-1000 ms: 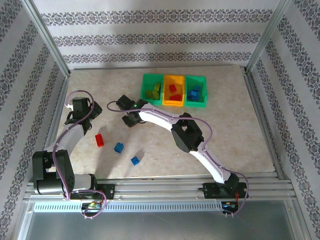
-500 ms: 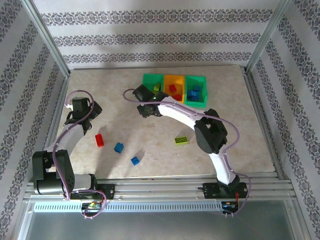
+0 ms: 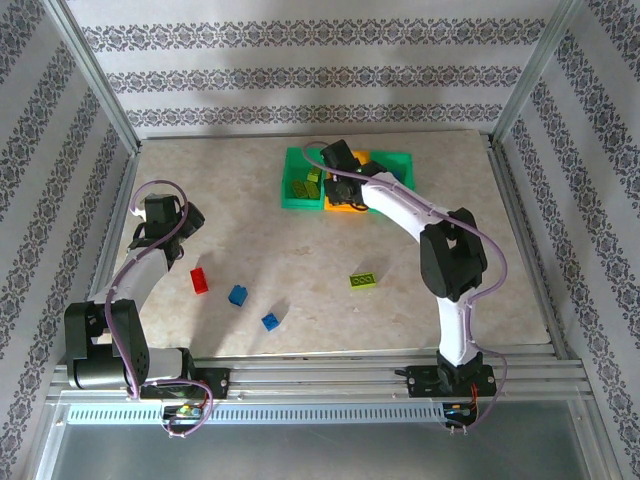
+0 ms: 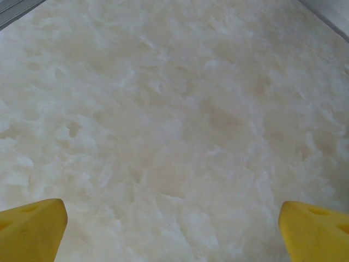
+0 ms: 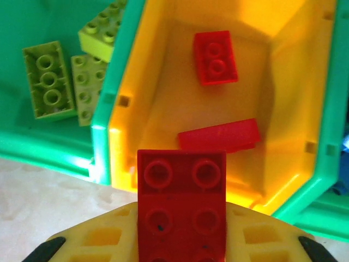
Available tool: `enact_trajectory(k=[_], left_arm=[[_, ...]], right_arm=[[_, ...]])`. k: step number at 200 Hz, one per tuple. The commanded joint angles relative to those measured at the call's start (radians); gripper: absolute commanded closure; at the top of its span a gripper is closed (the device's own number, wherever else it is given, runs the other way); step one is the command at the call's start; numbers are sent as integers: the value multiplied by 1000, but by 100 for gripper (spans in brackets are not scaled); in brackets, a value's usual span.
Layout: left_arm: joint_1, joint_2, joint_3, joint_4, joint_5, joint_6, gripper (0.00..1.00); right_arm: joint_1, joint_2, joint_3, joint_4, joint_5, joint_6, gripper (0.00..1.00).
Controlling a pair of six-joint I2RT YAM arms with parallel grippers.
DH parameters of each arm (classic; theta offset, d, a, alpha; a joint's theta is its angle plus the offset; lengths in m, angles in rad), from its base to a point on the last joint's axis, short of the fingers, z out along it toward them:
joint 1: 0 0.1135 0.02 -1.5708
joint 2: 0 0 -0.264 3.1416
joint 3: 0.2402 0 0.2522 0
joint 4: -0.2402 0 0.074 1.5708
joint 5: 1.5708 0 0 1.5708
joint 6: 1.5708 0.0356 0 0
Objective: Sort the legos into containers by color
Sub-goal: Place the lego in the container.
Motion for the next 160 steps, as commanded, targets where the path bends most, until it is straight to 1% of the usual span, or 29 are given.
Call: enact_trajectory(k=[1, 45, 91, 121, 141, 160], left_arm=[[13, 7, -6, 32, 12, -6, 0], [12, 9, -6, 28, 13, -3, 0], [13, 12, -5, 26, 11, 6, 0], [13, 23, -4, 30, 15, 5, 0], [13, 29, -1, 28, 18, 4, 0], [13, 31, 2, 28, 18, 6, 0]], right_arm=[[-17, 24, 59, 6, 26, 19, 76], [-56, 131, 184, -13, 15, 15, 75], [-75, 214, 280, -30, -7, 18, 70], [-89, 254, 311, -31, -41, 39, 63], [-93, 267, 323, -32, -53, 46, 56], [-94, 272, 330, -34, -62, 43, 52]])
